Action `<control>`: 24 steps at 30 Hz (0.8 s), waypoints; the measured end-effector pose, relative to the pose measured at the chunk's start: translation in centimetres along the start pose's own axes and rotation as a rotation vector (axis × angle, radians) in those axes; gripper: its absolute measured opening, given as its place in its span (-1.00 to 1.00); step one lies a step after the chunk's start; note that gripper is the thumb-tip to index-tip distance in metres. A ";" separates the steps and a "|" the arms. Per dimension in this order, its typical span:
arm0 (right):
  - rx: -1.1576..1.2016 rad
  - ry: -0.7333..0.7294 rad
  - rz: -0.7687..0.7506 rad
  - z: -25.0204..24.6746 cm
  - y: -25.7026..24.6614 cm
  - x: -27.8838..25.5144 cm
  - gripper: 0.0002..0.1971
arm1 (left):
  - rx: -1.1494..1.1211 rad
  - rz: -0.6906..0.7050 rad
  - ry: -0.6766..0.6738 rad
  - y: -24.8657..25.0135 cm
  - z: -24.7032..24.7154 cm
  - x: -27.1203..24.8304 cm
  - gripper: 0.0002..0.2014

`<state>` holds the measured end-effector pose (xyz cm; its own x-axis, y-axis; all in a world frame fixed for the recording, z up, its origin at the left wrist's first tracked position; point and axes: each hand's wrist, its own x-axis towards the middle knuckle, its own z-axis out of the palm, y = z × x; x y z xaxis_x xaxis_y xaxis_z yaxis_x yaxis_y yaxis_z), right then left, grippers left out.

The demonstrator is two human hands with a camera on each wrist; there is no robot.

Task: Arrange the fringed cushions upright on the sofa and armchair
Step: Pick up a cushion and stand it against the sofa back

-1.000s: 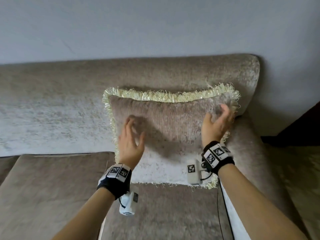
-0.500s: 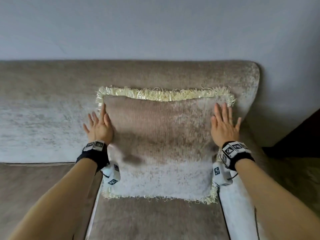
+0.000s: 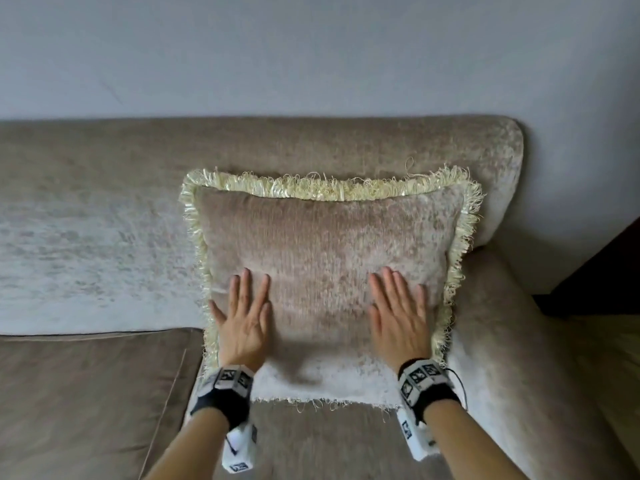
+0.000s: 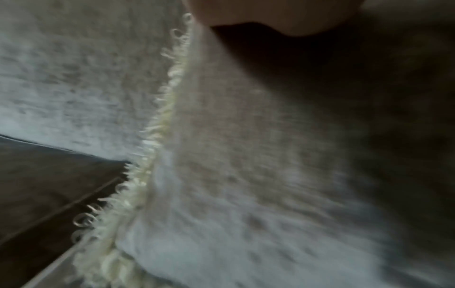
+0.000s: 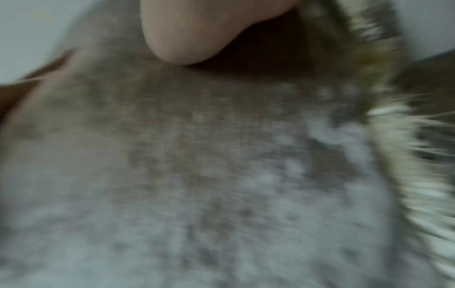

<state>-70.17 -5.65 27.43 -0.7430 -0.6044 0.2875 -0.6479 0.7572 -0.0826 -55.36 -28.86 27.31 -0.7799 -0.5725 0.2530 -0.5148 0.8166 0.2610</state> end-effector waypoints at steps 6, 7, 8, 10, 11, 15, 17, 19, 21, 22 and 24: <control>0.481 0.058 0.748 1.0 6.2 -3.5 -0.33 | -0.318 -0.514 0.081 -4.2 0.0 -0.8 -0.48; 0.575 0.086 0.766 1.2 5.4 -4.7 -0.34 | -0.412 -0.684 0.094 -4.3 0.3 -2.2 -0.47; 0.667 0.107 0.787 1.5 3.9 -6.0 -0.35 | -0.505 -0.776 0.077 -3.7 0.2 -3.7 -0.46; 0.895 0.121 0.903 2.1 -0.7 -8.3 -0.35 | -0.664 -0.870 0.064 -0.5 0.0 -6.3 -0.39; 0.996 0.085 0.974 2.4 -2.9 -8.9 -0.32 | -0.761 -0.915 0.063 1.5 0.1 -7.0 -0.41; 1.202 -0.108 1.076 3.7 -7.1 -7.7 -0.20 | -0.960 -1.085 -0.009 4.7 1.4 -5.9 -0.40; 1.216 -0.124 1.111 4.4 -5.9 -6.3 -0.18 | -0.964 -1.215 -0.023 1.7 4.1 -4.4 -0.16; 1.230 -0.115 1.180 5.2 -4.0 -5.5 -0.18 | -1.012 -1.257 -0.129 -2.3 7.8 -3.4 0.03; 1.203 -0.082 1.223 5.2 -2.5 -5.1 -0.21 | -1.179 -1.285 -0.217 -2.8 6.5 -2.8 0.04; 1.211 -0.057 1.217 5.2 -1.9 -4.9 -0.25 | -1.265 -1.275 -0.256 -1.3 3.3 -2.7 -0.03; 1.302 -0.026 1.165 5.6 -0.4 -4.7 -0.31 | -1.323 -1.259 -0.264 -1.1 1.0 -2.5 -0.21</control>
<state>-67.40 -4.51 20.74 -0.8719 0.0505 -0.4870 0.4897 0.0928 -0.8670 -53.20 -28.29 25.41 -0.2972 -0.5930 -0.7483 -0.2865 -0.6923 0.6623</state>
